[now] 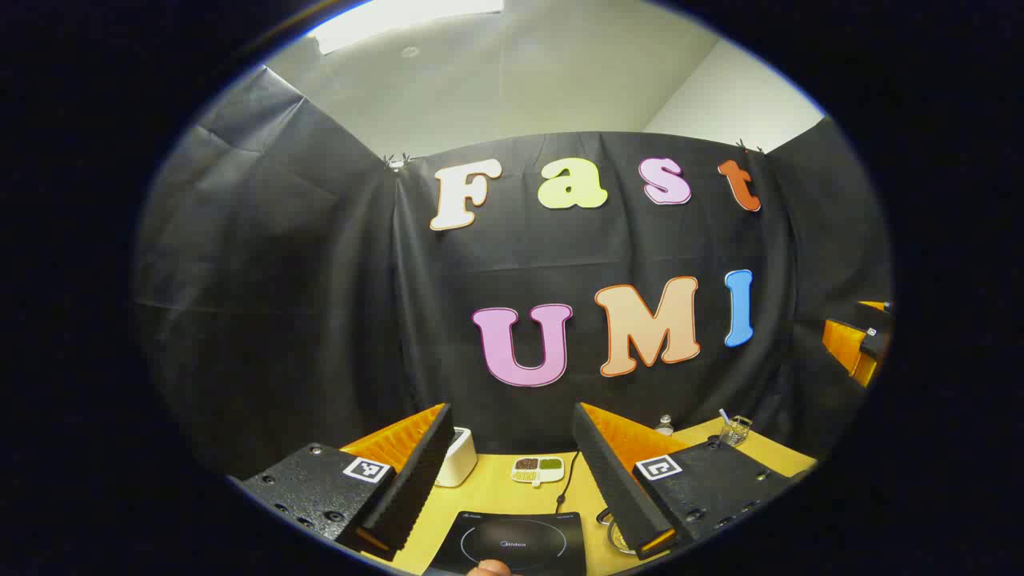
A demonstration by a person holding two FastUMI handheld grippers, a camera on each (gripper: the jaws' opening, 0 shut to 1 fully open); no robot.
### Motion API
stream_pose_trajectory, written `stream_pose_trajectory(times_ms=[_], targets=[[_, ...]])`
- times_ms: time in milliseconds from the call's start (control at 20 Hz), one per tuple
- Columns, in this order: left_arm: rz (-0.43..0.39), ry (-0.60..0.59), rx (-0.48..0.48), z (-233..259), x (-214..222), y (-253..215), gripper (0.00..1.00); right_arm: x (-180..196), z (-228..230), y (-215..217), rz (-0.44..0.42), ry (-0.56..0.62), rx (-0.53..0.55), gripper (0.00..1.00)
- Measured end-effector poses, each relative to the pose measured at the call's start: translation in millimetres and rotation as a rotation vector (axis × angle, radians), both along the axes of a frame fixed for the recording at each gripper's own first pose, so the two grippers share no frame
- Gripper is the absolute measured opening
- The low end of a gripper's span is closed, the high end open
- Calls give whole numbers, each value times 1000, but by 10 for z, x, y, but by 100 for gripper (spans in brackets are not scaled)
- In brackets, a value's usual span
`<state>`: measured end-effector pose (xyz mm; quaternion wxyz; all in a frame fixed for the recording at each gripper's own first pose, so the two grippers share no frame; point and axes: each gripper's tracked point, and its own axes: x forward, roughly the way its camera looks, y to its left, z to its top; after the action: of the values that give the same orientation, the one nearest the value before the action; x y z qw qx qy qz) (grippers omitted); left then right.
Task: First push the handle of the pot to place it horizontally, then grasp the pot with both hands and set it on the induction cooktop.
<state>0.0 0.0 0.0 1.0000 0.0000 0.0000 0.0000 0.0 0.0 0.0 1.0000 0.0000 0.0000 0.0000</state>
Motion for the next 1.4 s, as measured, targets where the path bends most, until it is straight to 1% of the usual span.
stream_pose_trajectory(times_ms=[150,250,400,950,1400], targets=[[-9,-29,-26,84,3,-63,95,13,32,-77,-7,-7,-7,99],[-8,-33,-23,87,14,-87,96,7,48,-107,-9,-10,0,99],[-10,-30,-23,70,10,-139,96,14,21,-139,-5,-5,-3,99],[32,5,-28,-33,-17,-107,96,80,-23,-212,7,-5,-3,99],[36,19,-8,-73,-40,-111,96,77,-121,-316,-19,15,-3,99]])
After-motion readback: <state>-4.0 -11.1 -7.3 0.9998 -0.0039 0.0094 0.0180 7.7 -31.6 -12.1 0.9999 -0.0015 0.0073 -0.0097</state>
